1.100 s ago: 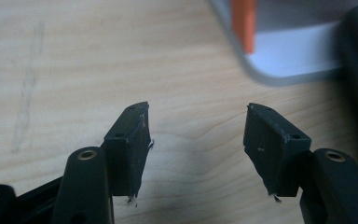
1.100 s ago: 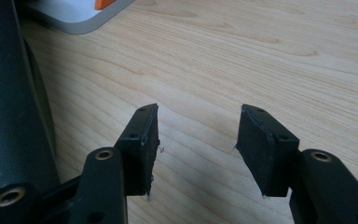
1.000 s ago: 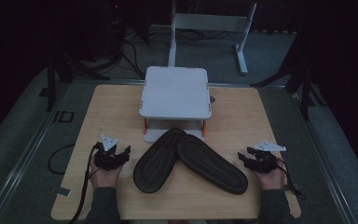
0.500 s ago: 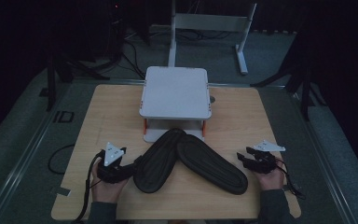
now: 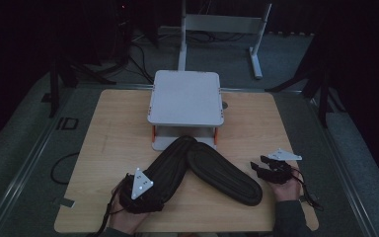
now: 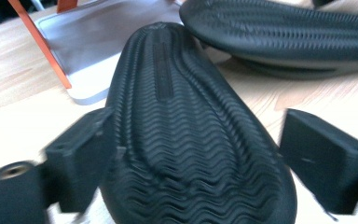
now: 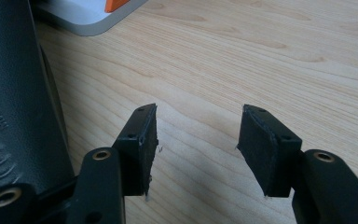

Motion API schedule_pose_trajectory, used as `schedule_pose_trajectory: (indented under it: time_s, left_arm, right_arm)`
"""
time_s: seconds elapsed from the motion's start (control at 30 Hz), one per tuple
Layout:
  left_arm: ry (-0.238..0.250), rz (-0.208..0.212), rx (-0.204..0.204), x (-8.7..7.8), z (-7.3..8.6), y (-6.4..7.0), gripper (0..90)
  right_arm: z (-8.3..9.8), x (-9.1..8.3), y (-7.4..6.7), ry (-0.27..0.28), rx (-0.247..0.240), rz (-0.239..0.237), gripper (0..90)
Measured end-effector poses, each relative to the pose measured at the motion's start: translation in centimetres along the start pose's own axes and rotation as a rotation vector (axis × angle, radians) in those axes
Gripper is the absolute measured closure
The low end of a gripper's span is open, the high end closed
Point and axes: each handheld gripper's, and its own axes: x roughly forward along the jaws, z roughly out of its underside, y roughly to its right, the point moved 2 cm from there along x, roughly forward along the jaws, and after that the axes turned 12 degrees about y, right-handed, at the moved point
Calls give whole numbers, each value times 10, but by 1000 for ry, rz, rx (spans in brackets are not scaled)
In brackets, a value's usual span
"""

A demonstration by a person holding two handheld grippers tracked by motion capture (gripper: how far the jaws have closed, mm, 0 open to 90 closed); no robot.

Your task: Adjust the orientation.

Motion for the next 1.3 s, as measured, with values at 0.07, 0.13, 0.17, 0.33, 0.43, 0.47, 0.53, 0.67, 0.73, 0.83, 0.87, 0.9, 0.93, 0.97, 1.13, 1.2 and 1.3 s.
schedule_pose_trajectory:
  time_s: [0.07,0.13,0.17,0.33,0.43,0.47,0.53,0.67,0.73,0.83,0.87,0.9,0.93,0.97,1.13,1.2,1.3]
  left_arm:
    - [-13,16,19,2,4,6,75]
    - [-22,31,36,5,8,13,31]
    - [-22,26,50,6,9,17,27]
    - [-52,6,139,14,16,29,17]
    - [-58,-27,133,18,19,27,11]
    - [-60,-51,138,18,20,25,11]
    - [-69,-82,128,21,23,19,11]
    - [-113,-146,129,25,28,11,12]
    - [-106,-147,119,24,29,7,71]
    - [-90,-138,124,20,28,4,173]
    - [-54,-131,120,14,25,2,261]
    - [-40,-137,109,11,24,0,315]
    - [-24,-143,94,7,23,-4,351]
    - [-8,-134,80,4,22,-7,407]
    - [27,-155,10,-10,19,-31,630]
    - [24,-176,4,-11,19,-40,668]
    - [21,-180,-12,-10,20,-51,666]
  right_arm:
    - [0,0,0,-1,1,-1,462]
    - [0,0,0,0,2,-2,461]
    - [0,0,0,1,3,-1,461]
    - [0,0,1,5,9,-2,460]
    - [0,0,2,9,11,-2,460]
    - [0,-1,2,8,13,-1,460]
    - [0,-1,3,13,17,-3,460]
    - [0,-1,3,14,17,-3,460]
    - [0,-1,3,17,18,-2,461]
    - [0,-1,3,18,18,-2,461]
    - [0,-1,3,19,19,-2,461]
    - [0,-1,3,19,20,-1,461]
    - [0,-1,3,20,20,0,461]
    - [0,-1,3,21,20,-1,461]
    - [0,-1,3,20,21,-3,461]
    - [0,-1,3,18,20,-5,461]
    - [0,0,1,14,16,-7,461]
